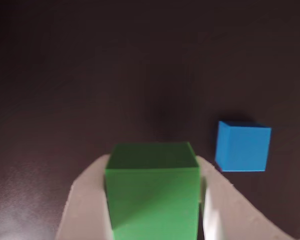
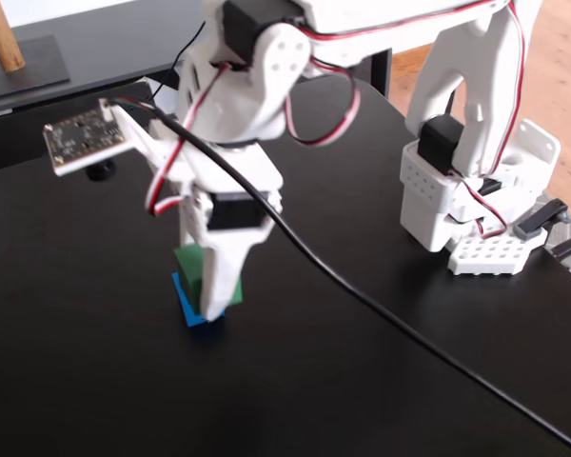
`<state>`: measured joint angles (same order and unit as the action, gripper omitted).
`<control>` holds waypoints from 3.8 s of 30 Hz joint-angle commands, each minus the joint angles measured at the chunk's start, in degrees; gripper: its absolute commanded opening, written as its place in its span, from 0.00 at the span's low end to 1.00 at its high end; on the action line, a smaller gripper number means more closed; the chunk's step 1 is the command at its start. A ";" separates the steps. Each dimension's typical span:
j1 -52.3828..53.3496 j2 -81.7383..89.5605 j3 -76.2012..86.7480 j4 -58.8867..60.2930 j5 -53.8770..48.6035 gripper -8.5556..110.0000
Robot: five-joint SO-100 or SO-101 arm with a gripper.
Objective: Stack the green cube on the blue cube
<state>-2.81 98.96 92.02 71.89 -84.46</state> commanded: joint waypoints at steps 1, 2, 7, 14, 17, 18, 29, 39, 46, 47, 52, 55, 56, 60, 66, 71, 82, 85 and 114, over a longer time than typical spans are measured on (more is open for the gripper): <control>5.80 0.62 -5.27 -2.11 -2.81 0.10; 6.77 0.44 -5.27 -2.37 -3.60 0.10; 11.25 -0.70 -5.01 -3.60 -6.86 0.10; 16.70 -2.99 -4.13 -5.10 -10.28 0.10; 17.75 -3.52 -3.34 -4.92 -10.72 0.09; 17.84 -3.52 -2.55 -4.83 -10.81 0.09; 17.58 -2.02 8.70 -14.15 -7.65 0.09; 16.61 -1.76 11.78 -15.91 -7.82 0.09; 14.85 -0.88 10.99 -13.62 -5.98 0.09; 14.50 -0.79 10.90 -13.54 -5.63 0.09; 12.83 -0.18 9.84 -11.69 -4.04 0.09; 12.39 -0.09 10.37 -12.83 -3.78 0.09; 12.30 -0.09 10.55 -13.27 -3.78 0.09; 12.13 -0.18 11.16 -14.59 -3.78 0.09; 12.39 -0.09 12.74 -17.93 -5.19 0.10; 12.74 -0.35 13.71 -18.63 -6.50 0.10; 13.97 -0.26 14.77 -19.16 -8.79 0.24; 14.33 0.09 14.50 -20.13 -6.50 0.32; 18.11 5.80 9.58 -15.91 -11.16 0.36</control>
<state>13.18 98.44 107.49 54.05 -94.31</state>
